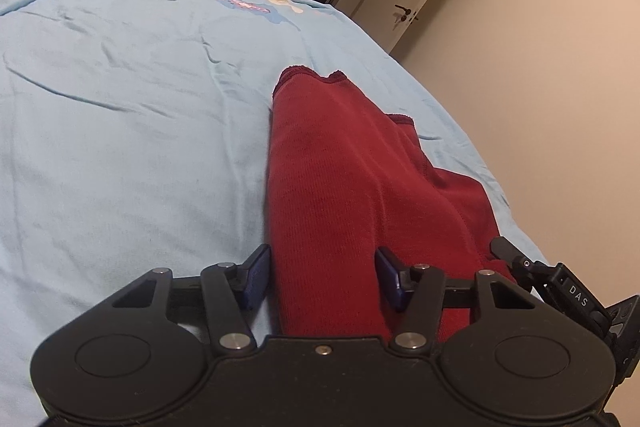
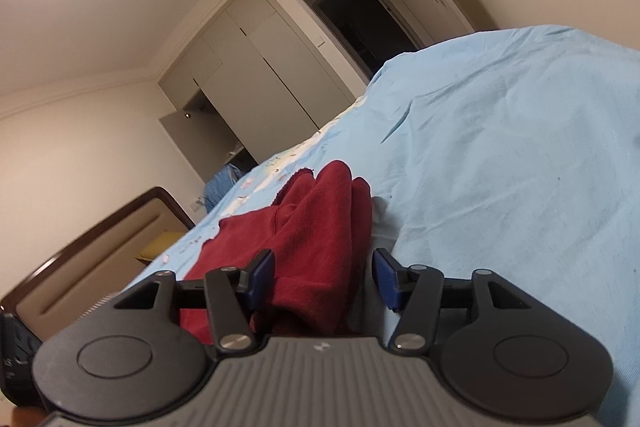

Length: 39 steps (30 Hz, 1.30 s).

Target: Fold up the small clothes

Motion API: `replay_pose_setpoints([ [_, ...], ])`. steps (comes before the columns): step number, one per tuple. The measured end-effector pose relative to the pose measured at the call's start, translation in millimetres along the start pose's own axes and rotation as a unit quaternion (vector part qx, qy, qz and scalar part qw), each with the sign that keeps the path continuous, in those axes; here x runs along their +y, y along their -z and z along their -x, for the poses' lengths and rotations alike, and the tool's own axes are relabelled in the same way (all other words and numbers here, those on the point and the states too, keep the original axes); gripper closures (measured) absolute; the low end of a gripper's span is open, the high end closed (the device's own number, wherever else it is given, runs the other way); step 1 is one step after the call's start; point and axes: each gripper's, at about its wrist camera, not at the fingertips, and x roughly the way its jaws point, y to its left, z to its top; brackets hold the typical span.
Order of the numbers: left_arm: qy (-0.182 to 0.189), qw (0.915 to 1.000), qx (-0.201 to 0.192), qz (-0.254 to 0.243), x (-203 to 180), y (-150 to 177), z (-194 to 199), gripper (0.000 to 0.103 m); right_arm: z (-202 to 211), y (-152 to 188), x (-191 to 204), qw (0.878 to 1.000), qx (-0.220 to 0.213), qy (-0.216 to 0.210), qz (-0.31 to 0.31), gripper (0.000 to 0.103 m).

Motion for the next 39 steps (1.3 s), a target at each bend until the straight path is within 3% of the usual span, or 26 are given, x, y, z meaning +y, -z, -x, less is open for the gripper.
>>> replay_pose_setpoints([
  [6,0.014,0.9998,0.000,0.018,6,0,-2,0.046,1,-4,-18,0.999,-0.001,-0.017,-0.040,0.044],
  [13,0.003,0.9999,0.000,0.014,2,-1,-1,0.047,-9,-6,-22,0.999,0.020,-0.007,-0.031,0.068],
  [16,-0.011,0.9999,0.000,0.005,-6,-1,-1,0.049,-13,-7,-20,0.999,0.025,-0.001,-0.021,0.073],
  [25,-0.028,0.9991,0.009,-0.032,-27,-13,7,0.066,-11,-4,-1,0.999,0.018,0.026,0.023,0.083],
  [33,0.017,0.9986,-0.014,-0.049,-34,-33,26,0.071,1,-12,54,0.993,-0.001,0.039,0.108,0.088],
  [39,0.021,0.9967,-0.043,-0.066,-29,-53,43,0.071,-18,-21,102,0.989,-0.011,0.022,0.148,0.089],
])
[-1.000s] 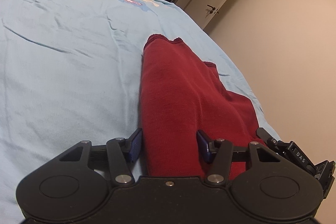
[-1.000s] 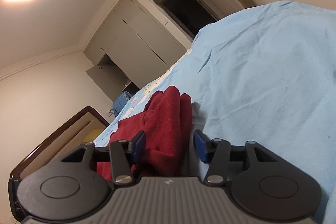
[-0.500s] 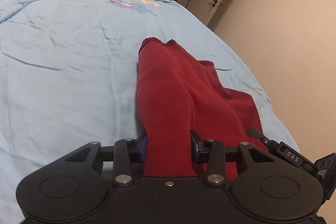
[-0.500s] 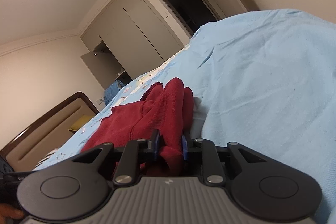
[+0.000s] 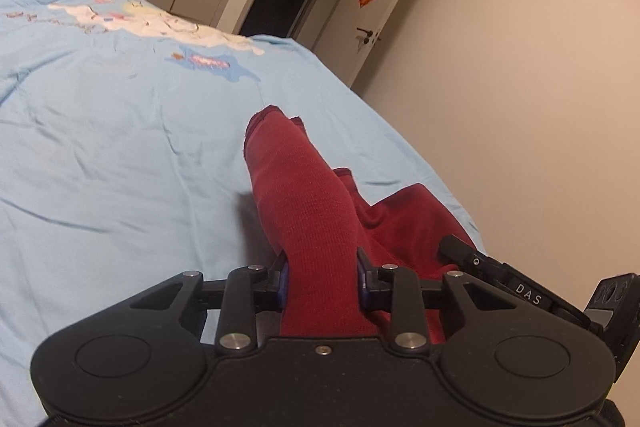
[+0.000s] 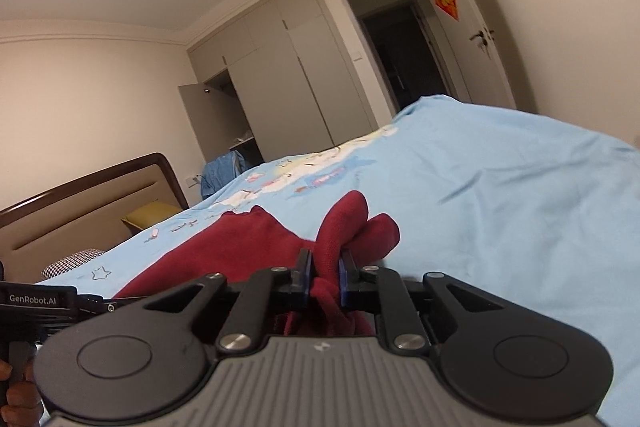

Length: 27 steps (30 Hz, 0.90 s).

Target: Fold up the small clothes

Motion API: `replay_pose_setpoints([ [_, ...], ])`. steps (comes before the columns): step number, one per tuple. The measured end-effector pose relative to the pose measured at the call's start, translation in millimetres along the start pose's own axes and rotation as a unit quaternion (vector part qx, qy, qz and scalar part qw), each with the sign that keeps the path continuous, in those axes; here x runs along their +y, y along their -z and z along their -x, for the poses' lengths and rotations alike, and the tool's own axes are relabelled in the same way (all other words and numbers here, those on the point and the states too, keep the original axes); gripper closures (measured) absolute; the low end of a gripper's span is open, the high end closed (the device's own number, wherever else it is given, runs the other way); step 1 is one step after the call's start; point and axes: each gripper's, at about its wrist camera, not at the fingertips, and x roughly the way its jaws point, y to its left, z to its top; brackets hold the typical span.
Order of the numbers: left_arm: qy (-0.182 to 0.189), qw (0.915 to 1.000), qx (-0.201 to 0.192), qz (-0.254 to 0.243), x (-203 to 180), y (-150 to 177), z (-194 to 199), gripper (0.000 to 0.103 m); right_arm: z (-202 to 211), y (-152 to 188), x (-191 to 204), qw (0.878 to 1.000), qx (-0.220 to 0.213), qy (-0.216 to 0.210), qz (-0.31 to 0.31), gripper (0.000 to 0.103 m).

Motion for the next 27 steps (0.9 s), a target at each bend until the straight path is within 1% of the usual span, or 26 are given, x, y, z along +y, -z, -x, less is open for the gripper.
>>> replay_pose_setpoints([
  [4,-0.021,0.9993,-0.027,-0.013,13,-14,15,0.071,-23,-7,27,1.000,-0.002,-0.018,0.016,0.089],
  [7,-0.040,0.9984,-0.040,-0.010,29,-22,25,0.071,-40,-9,49,0.999,-0.001,-0.029,0.029,0.089],
  [11,-0.070,0.9969,-0.037,0.005,51,-24,30,0.071,-66,0,68,0.999,0.017,-0.040,0.028,0.089],
  [13,-0.085,0.9960,-0.026,0.008,61,-21,28,0.071,-75,7,71,0.998,0.025,-0.044,0.022,0.089],
  [14,-0.089,0.9957,-0.019,0.015,66,-19,26,0.071,-79,11,72,0.998,0.030,-0.043,0.020,0.089],
  [17,-0.098,0.9947,-0.011,0.030,79,-8,24,0.071,-85,22,64,0.998,0.048,-0.030,0.010,0.089],
  [20,-0.099,0.9940,-0.009,0.047,87,0,25,0.070,-85,31,51,0.998,0.066,-0.013,-0.005,0.089],
  [22,-0.100,0.9933,-0.005,0.057,92,5,22,0.069,-84,35,38,0.997,0.076,-0.009,-0.020,0.088],
  [24,-0.103,0.9925,-0.001,0.066,95,6,20,0.067,-81,37,31,0.996,0.080,-0.009,-0.029,0.087],
  [26,-0.106,0.9919,0.000,0.071,96,6,19,0.064,-81,37,32,0.997,0.080,-0.001,-0.023,0.080],
  [27,-0.108,0.9914,0.002,0.073,96,6,19,0.060,-80,36,33,0.997,0.081,0.005,-0.020,0.077],
])
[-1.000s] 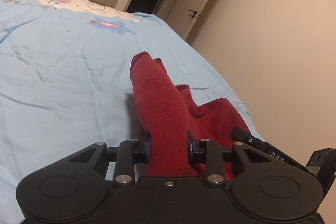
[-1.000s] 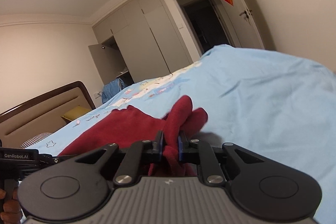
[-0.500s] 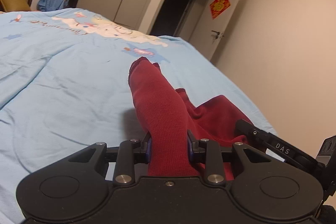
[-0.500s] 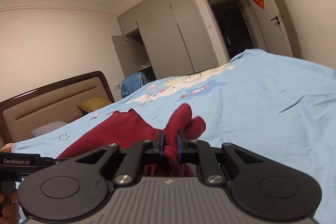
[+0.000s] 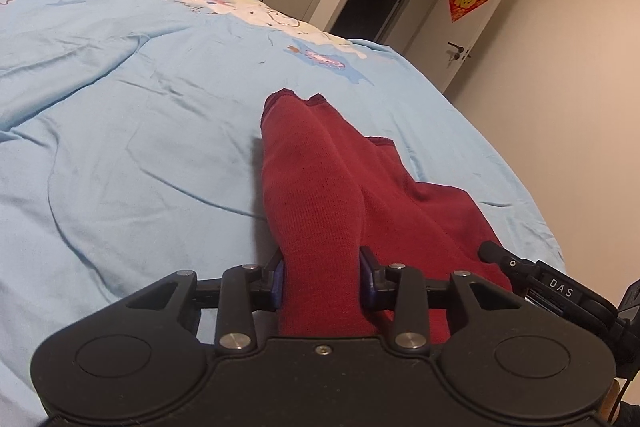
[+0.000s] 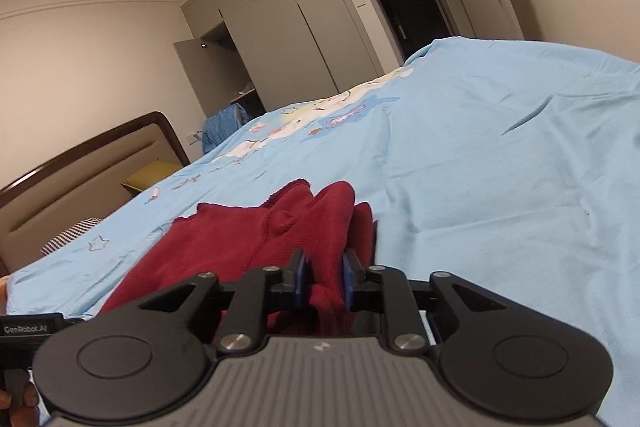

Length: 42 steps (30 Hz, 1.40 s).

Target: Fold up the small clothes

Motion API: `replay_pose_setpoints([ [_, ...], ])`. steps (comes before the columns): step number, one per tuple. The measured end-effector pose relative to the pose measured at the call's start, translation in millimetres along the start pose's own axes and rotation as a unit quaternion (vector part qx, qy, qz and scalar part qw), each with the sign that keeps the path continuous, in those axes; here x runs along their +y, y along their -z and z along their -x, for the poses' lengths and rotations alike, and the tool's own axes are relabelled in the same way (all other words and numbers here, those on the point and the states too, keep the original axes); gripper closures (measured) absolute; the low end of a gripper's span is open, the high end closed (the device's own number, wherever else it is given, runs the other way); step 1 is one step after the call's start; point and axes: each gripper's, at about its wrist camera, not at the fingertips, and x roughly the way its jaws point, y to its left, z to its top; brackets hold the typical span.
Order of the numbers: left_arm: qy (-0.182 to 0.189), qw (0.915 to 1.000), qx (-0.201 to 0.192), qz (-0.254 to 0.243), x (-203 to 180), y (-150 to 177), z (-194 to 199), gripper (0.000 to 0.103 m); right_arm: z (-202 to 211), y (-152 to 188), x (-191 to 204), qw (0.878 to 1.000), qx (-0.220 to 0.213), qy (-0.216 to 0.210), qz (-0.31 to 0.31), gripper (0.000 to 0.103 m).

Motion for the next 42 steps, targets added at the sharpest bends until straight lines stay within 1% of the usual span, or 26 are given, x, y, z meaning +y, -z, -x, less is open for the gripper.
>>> replay_pose_setpoints([
  [2,-0.006,1.0000,0.003,0.006,1,-1,1,0.057,-1,-3,3,1.000,0.001,0.009,0.003,0.070],
  [3,-0.009,0.9999,0.004,0.009,1,-1,2,0.051,1,-3,3,1.000,0.000,0.012,0.003,0.067],
  [4,-0.013,0.9999,0.003,0.010,0,-2,4,0.048,3,-4,2,1.000,-0.001,0.016,0.003,0.060],
  [5,-0.018,0.9998,0.001,0.008,-2,-2,6,0.041,6,-4,3,1.000,-0.003,0.020,0.003,0.054],
  [6,-0.022,0.9997,-0.001,0.006,-4,-3,9,0.035,9,-5,3,1.000,-0.005,0.024,0.004,0.052],
  [7,-0.025,0.9997,-0.004,0.004,-5,-3,12,0.031,13,-5,4,1.000,-0.008,0.027,0.006,0.045],
  [8,-0.028,0.9996,-0.007,0.003,-7,-3,15,0.025,18,-6,6,0.999,-0.011,0.031,0.010,0.038],
  [9,-0.030,0.9995,-0.011,0.002,-9,-4,19,0.020,22,-7,7,0.999,-0.015,0.033,0.014,0.035],
  [11,-0.035,0.9992,-0.019,-0.003,-15,-5,26,0.015,30,-10,12,0.999,-0.023,0.035,0.023,0.023],
  [12,-0.038,0.9990,-0.023,-0.007,-18,-5,30,0.010,35,-12,14,0.999,-0.028,0.036,0.029,0.021],
  [14,-0.043,0.9983,-0.034,-0.018,-24,-7,38,0.005,45,-16,21,0.998,-0.039,0.035,0.041,0.013],
  [15,-0.044,0.9979,-0.040,-0.025,-27,-8,43,0.003,51,-18,24,0.997,-0.045,0.035,0.045,0.011],
  [17,-0.048,0.9968,-0.053,-0.036,-35,-9,53,0.001,61,-22,31,0.996,-0.059,0.035,0.053,0.003],
  [19,-0.053,0.9952,-0.066,-0.049,-42,-10,63,0.001,72,-26,37,0.995,-0.072,0.034,0.058,0.000],
  [22,-0.061,0.9922,-0.084,-0.068,-52,-9,79,0.001,89,-29,46,0.993,-0.091,0.031,0.066,0.000],
  [27,-0.067,0.9877,-0.106,-0.093,-64,-3,104,0.001,115,-28,61,0.988,-0.117,0.038,0.091,0.000],
  [32,-0.071,0.9844,-0.118,-0.109,-72,13,128,0.001,141,-17,74,0.983,-0.136,0.043,0.116,0.000],
  [38,-0.077,0.9797,-0.131,-0.131,-78,37,157,0.001,175,4,91,0.975,-0.154,0.055,0.150,0.000],
  [42,-0.078,0.9773,-0.141,-0.138,-79,55,177,0.001,193,18,99,0.973,-0.164,0.056,0.150,0.000],
])
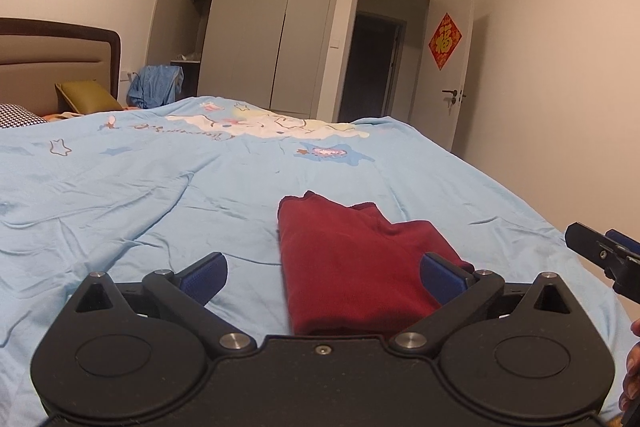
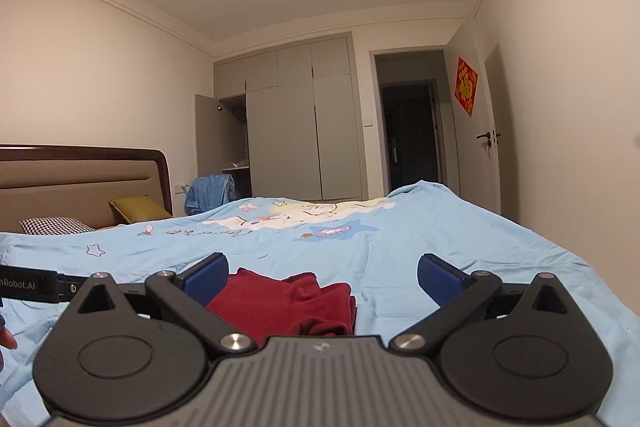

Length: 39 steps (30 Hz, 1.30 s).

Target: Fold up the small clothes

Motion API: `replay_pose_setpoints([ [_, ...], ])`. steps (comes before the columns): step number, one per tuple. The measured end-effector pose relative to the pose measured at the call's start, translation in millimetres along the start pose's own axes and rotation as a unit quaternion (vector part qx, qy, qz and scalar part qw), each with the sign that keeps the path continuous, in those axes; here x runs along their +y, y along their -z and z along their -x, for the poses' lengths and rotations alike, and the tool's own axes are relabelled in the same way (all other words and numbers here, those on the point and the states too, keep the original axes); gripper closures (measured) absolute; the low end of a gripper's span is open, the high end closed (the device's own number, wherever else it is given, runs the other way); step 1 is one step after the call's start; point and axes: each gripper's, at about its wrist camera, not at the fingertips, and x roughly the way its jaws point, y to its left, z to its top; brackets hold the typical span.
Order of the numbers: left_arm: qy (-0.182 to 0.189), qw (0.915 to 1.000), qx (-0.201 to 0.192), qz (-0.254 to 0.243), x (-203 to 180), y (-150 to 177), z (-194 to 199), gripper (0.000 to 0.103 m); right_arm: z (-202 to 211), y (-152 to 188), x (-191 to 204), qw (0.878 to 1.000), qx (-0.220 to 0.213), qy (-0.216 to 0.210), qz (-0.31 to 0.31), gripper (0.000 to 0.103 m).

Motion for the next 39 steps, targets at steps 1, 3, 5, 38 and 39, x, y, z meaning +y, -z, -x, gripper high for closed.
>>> replay_pose_setpoints([
  [1,0.001,1.0000,-0.002,-0.003,0,3,5,0.001,5,2,2,1.000,-0.002,-0.001,0.000,0.000],
  [3,0.001,0.9999,-0.006,-0.010,-1,8,15,0.001,15,6,9,1.000,-0.004,0.001,0.005,0.000],
  [5,-0.003,0.9998,-0.010,-0.016,-2,14,24,0.001,24,11,15,1.000,-0.005,0.004,0.010,0.000],
  [38,0.000,0.9991,-0.022,-0.036,0,88,101,0.001,112,72,52,0.997,0.000,0.043,0.058,0.000],
  [39,-0.001,0.9991,-0.023,-0.036,0,88,101,0.001,112,72,52,0.997,0.001,0.043,0.057,0.000],
])
